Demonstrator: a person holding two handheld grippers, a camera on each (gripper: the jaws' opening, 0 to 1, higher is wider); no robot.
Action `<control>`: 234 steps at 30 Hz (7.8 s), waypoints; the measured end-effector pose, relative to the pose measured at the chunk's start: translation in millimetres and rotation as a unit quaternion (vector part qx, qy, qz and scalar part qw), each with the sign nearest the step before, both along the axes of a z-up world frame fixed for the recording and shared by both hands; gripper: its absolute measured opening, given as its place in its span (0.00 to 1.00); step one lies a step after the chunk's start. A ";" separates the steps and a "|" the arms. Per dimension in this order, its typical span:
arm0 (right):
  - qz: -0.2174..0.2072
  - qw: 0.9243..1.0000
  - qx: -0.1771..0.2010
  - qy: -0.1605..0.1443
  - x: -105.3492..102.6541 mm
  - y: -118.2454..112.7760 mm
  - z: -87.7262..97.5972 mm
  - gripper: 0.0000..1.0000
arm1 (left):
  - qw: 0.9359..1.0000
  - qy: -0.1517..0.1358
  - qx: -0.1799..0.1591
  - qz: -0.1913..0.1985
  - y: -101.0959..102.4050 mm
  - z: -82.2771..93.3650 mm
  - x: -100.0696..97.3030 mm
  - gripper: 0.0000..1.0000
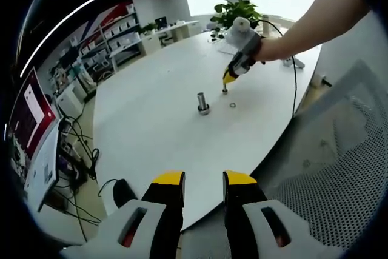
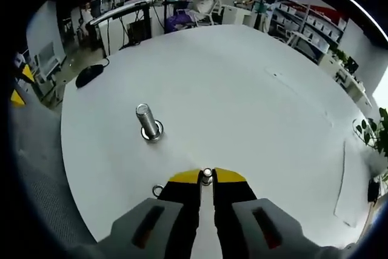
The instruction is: Place the washer onto the threaded stud by aligning its center hole with the stud, sliding it down to the base, and recovering from edge contact or off-axis alignment until the washer reaches the visible bottom stop.
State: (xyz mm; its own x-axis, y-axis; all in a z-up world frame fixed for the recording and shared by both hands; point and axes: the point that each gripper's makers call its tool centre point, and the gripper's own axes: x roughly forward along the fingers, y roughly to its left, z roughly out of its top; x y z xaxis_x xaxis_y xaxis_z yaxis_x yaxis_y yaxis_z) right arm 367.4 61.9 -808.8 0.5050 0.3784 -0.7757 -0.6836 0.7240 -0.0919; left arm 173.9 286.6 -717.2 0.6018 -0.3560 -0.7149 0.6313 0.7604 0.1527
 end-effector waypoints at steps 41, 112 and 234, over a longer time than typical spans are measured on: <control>0.000 1.000 0.010 -0.002 -0.4 -3.9 4.8 0.10 | 1.000 -0.001 0.000 -0.001 -0.1 0.0 -0.1 0.23; 0.085 0.986 -0.071 0.128 -51.7 12.0 -57.9 0.22 | 1.000 -0.008 -0.006 -0.001 -0.7 3.3 1.7 0.23; 0.089 0.980 -0.153 0.093 9.7 -13.9 0.4 0.14 | 1.000 -0.007 -0.005 -0.010 -3.0 2.5 0.1 0.22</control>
State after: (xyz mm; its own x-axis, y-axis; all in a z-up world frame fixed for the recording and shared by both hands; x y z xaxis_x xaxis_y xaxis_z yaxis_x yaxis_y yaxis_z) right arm 377.1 47.9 -808.3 0.2922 0.1831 -0.9387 -0.8216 0.5504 -0.1484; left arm 174.0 283.6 -714.8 0.6046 -0.3743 -0.7031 0.6439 0.7493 0.1547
